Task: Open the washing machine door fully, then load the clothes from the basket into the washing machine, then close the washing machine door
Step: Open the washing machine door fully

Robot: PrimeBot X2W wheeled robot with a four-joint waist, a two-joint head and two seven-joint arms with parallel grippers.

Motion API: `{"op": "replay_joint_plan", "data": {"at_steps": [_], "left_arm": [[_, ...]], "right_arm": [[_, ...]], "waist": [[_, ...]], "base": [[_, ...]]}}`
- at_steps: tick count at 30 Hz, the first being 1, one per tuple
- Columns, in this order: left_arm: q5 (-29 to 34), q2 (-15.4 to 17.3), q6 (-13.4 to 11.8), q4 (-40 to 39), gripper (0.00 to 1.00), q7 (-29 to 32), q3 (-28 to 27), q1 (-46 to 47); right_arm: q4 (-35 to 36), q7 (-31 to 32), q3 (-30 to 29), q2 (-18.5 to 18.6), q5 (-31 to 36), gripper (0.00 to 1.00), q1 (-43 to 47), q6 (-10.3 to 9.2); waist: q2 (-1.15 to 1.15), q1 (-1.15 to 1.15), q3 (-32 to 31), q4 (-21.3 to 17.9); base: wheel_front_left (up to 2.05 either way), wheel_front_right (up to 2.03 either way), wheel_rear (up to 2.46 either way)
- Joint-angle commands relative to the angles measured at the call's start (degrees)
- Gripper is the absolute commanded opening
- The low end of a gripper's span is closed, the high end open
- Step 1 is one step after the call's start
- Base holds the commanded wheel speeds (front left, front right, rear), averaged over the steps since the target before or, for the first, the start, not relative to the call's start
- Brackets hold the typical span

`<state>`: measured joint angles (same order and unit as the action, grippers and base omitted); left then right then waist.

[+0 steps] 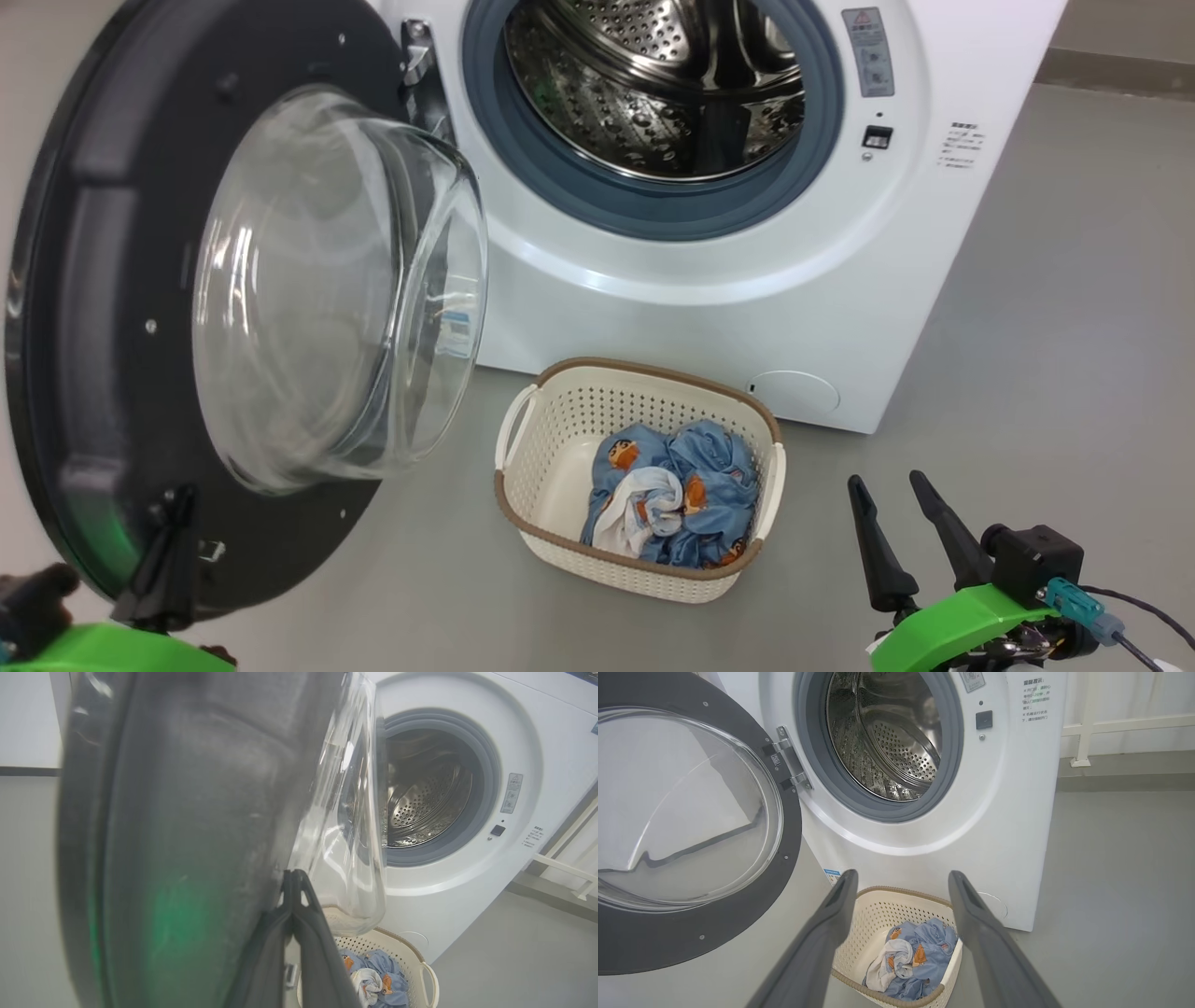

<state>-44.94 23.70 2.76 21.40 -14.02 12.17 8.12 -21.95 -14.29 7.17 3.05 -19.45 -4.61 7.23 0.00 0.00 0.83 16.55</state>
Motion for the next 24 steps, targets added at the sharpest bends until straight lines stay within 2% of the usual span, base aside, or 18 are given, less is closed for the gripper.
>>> {"op": "replay_joint_plan", "data": {"at_steps": [1,10,12,18,24], "left_arm": [[-1.0,3.3,-0.1,-0.2,0.0,-0.1,-3.5,3.7],[-2.3,7.5,3.0,9.3,0.0,0.9,-4.4,11.3],[-2.8,9.0,4.0,14.6,0.0,0.6,-4.1,14.6],[-3.8,11.1,4.7,20.8,0.0,-0.1,-3.1,19.3],[-6.8,13.7,4.7,23.0,0.0,-0.6,0.0,22.8]], "right_arm": [[1.1,-0.7,1.1,0.0,0.9,1.0,-2.8,0.25],[1.2,-0.7,1.3,-0.2,1.5,1.0,-5.0,0.25],[1.2,-0.7,1.6,-0.2,1.9,1.0,-6.4,0.25],[1.1,-0.7,1.8,-0.2,2.4,1.0,-7.9,0.25],[0.9,-0.7,2.2,-0.2,2.9,1.0,-10.0,0.25]], "waist": [[0.0,0.0,0.7,0.8],[0.0,0.0,4.4,2.9],[0.0,0.0,6.1,3.3],[0.0,0.0,8.0,4.0],[0.0,0.0,10.4,4.2]], "base": [[0.0,0.0,0.0],[0.0,0.0,0.0],[0.0,0.0,0.0],[0.0,0.0,0.0],[0.0,0.0,0.0]]}}
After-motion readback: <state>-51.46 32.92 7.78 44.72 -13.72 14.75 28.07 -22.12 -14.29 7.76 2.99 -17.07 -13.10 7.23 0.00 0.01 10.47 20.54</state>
